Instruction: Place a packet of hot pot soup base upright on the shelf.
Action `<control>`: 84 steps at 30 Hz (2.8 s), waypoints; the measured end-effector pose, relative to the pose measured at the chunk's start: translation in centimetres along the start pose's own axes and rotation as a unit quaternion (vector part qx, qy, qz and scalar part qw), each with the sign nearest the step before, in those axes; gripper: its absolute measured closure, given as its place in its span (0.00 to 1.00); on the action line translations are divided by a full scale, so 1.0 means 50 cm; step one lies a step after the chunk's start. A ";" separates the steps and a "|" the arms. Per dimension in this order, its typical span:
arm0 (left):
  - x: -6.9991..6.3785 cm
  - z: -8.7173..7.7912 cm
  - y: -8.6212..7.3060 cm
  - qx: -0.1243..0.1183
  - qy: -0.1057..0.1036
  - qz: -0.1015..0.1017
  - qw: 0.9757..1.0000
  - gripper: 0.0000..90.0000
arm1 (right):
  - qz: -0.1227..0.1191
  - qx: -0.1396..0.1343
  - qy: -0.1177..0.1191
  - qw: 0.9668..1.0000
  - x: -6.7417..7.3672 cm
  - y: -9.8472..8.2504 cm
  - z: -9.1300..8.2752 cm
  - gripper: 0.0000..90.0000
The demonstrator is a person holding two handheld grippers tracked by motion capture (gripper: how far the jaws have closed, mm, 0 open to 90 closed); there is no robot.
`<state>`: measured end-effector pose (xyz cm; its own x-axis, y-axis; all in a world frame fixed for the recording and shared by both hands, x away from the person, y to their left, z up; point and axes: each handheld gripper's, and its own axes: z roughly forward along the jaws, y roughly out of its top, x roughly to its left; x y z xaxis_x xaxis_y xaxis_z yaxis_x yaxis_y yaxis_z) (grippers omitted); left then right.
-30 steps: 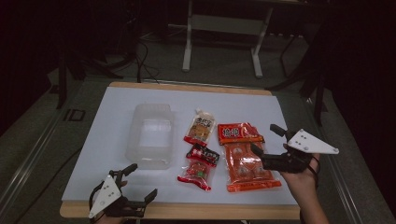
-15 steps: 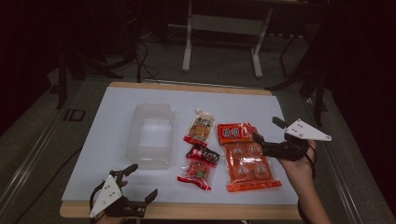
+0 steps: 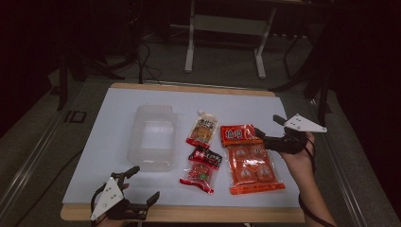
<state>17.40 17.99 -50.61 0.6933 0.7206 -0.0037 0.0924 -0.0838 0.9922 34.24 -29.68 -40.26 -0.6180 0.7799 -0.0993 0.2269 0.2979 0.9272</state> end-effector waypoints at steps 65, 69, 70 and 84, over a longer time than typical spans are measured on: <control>-0.011 -0.027 -0.010 0.020 0.025 0.003 0.999 0.01 | 0.096 0.207 0.009 0.974 -0.140 -0.214 0.224 0.22; -0.012 -0.027 -0.010 0.022 0.024 0.003 0.999 0.01 | 0.098 0.209 0.009 0.973 -0.137 -0.213 0.222 0.28; -0.012 -0.026 -0.010 0.022 0.024 0.004 0.999 0.01 | 0.098 0.210 0.008 0.973 -0.133 -0.212 0.221 0.30; -0.013 -0.024 -0.010 0.023 0.024 0.003 0.999 0.01 | 0.053 0.198 0.008 0.979 -0.109 -0.208 0.210 0.68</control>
<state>16.04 18.39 -50.96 0.6590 0.7521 0.0096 0.1219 -0.1194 0.9853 43.16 -31.25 -53.16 -0.5861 0.8103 -0.0006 0.5624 0.4074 0.7195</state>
